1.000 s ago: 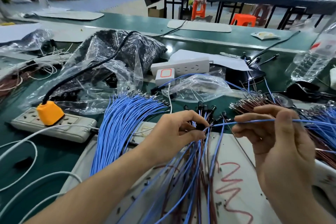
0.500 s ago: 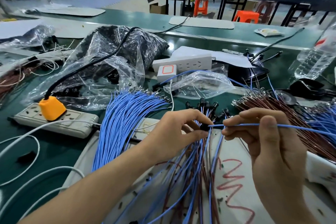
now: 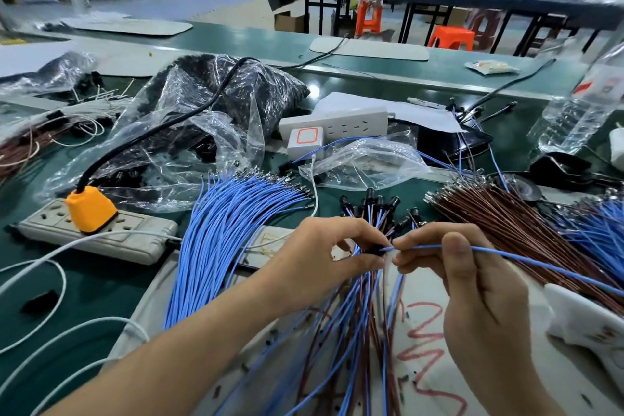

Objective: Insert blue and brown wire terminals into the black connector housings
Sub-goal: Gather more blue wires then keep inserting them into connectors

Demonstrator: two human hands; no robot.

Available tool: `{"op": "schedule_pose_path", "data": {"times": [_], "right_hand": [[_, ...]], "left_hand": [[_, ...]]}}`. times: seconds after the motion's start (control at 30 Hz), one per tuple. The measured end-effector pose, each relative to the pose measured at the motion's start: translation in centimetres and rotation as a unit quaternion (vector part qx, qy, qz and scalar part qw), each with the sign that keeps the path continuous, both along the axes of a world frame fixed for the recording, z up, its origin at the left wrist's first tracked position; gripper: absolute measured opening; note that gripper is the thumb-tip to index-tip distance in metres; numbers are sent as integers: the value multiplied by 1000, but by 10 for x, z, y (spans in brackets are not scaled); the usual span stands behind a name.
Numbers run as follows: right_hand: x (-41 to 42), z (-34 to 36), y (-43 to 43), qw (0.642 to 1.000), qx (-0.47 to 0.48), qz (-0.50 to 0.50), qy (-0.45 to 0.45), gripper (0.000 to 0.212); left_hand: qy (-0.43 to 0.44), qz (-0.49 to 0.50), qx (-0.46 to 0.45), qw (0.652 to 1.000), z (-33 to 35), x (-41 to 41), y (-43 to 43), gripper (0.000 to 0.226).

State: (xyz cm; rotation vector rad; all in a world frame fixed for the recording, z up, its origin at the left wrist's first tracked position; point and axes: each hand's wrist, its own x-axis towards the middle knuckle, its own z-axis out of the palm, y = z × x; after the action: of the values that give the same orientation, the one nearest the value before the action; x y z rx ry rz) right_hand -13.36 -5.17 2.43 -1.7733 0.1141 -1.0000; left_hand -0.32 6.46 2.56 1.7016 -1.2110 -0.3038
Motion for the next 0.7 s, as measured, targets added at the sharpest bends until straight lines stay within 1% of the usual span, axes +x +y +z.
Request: {"op": "schedule_pose_path", "data": {"times": [0.2,0.37,0.43,0.6,0.67,0.7], "right_hand": [[2,-2,-1,1000,16,6,20,35],[3,1,-3,994,103,24,22,45],[4,2,-3,992,118,32,27,46],[3,1,-6,988,145,27,33,39],[4,1,-6,991,129,3,40,34],[5,0,-7,992,114,-11,49,29]], "left_hand": [[-23,-6,-4,1000,0,2,0,19],[-54,-18,-2,998,1,1,-1,18],[-50,-17,-5,999,1,1,-1,17],[-25,-16,-5,1000,1,1,-2,19],[-17,-13,-11,1000,1,0,-2,21],[-8,-10,-16,1000,1,0,-2,22]]}}
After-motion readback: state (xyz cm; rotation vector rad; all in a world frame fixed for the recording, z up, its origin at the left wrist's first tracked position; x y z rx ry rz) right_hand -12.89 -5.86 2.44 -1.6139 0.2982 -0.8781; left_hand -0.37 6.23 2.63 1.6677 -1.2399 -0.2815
